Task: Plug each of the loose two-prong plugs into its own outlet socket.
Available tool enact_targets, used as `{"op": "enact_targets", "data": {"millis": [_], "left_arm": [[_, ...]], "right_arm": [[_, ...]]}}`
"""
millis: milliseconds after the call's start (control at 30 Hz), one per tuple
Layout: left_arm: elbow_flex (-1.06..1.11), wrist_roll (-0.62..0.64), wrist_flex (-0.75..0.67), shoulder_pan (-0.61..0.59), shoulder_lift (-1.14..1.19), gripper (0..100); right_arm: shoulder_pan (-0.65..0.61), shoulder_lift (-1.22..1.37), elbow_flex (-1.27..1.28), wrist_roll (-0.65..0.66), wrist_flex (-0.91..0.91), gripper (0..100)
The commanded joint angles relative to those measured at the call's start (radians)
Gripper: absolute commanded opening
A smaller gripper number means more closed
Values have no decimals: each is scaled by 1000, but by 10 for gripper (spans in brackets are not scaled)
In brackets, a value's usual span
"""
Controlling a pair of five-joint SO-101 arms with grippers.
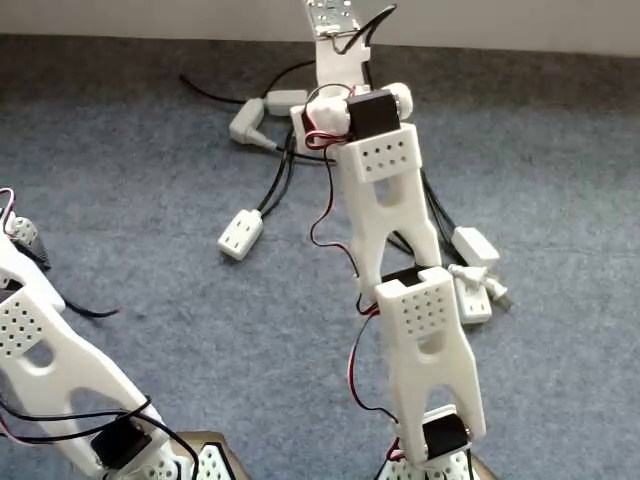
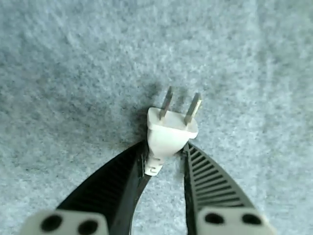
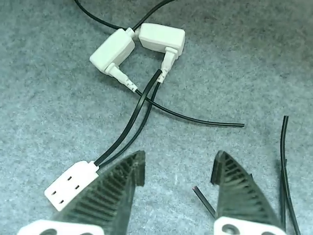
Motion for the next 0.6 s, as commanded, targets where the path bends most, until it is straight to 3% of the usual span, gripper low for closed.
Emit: {"op": "enact_targets", "data": {"millis": [0,400,567], "left_arm": [[-62,3,-17,-42,24,120],[-148,-204,-18,-48,33,126],[-142,-219,-26,-50,35,219]], "right_arm": [[13,-71,-35,11,42,224],[13,-68,-35,11,42,224],[13,-68,-35,9,42,224]]}}
